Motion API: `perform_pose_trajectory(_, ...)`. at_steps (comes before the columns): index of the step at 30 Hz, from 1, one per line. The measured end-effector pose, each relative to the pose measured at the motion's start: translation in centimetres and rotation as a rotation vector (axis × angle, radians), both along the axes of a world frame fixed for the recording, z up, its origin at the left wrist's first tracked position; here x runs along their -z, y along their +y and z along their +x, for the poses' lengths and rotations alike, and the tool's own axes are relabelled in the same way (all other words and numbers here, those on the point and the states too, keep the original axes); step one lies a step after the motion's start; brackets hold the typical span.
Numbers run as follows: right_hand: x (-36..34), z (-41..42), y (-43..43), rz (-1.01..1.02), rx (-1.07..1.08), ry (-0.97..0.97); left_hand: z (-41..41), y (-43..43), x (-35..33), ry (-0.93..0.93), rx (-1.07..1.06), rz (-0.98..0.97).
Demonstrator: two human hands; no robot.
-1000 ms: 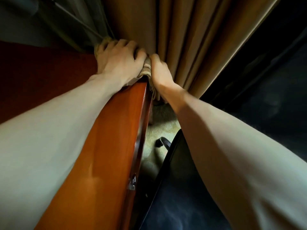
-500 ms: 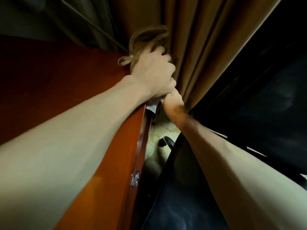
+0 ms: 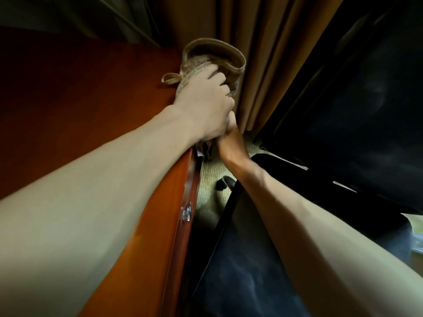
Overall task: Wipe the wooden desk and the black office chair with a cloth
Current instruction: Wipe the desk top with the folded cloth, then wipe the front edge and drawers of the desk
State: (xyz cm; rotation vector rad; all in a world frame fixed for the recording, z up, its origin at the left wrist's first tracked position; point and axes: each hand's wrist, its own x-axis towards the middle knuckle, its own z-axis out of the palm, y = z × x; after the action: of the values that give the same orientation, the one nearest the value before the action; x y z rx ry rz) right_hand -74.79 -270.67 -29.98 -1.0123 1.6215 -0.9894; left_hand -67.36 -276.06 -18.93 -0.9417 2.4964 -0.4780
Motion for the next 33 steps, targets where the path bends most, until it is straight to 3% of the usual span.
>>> perform_pose_trajectory(13,0.1,2.8,12.7,0.011,-0.052,-0.025,3.6,14.2,-1.0,-0.089,-0.006,0.002)
perform_pose_trajectory(24,0.5,4.6,22.0,0.017,-0.070,-0.014,6.2,23.6,0.6,-0.008,-0.021,-0.036)
perform_pose_trajectory(33,-1.1,2.1,20.8,0.054,0.046,-0.045,7.7,25.1,1.0,0.308,0.007,0.003)
